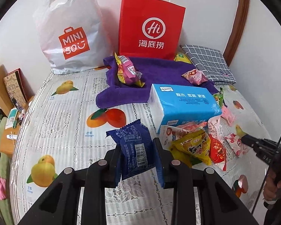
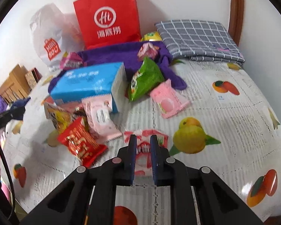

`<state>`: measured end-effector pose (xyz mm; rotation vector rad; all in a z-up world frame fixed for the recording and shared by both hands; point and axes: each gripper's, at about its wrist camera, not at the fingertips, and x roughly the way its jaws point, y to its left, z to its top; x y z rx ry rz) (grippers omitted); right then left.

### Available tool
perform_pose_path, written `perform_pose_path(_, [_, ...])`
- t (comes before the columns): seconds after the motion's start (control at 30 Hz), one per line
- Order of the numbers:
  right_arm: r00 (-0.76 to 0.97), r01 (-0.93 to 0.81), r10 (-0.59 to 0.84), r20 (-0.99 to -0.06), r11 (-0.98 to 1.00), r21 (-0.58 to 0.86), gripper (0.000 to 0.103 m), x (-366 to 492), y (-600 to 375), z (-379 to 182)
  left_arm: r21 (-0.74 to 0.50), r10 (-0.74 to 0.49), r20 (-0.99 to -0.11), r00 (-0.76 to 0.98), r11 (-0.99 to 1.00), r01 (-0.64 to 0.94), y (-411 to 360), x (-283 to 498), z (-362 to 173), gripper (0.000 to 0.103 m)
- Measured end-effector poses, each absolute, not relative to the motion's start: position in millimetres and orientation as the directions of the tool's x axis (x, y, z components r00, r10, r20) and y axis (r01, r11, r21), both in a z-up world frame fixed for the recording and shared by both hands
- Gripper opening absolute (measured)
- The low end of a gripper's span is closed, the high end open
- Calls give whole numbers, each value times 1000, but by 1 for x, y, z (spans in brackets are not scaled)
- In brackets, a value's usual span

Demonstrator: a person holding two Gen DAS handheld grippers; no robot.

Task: Organize snacks
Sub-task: 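Carry the blue packet and white-red strawberry bag toward the purple towel with both tools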

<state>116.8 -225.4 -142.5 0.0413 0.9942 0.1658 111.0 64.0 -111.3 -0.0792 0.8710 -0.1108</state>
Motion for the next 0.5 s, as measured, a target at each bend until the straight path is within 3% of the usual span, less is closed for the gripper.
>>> perform_pose_path(0.03, [522, -123, 166, -837, 985, 118, 25, 116, -225, -145, -118, -132, -759, 637, 991, 65, 64, 111, -112, 28])
perform_pose_path(0.1, [500, -129, 183, -846, 982, 136, 58, 115, -226, -149, -123, -135, -763, 632, 990, 64, 64, 111, -113, 28])
perform_pose_path(0.27, [516, -121, 161, -842, 986, 115, 62, 116, -222, -160, -130, -142, -767, 626, 989, 65, 65, 110, -115, 28])
perform_pose_path(0.5, [534, -128, 46, -844, 991, -27, 62, 117, -208, -175, -149, -153, -766, 625, 987, 59, 70, 112, -118, 28])
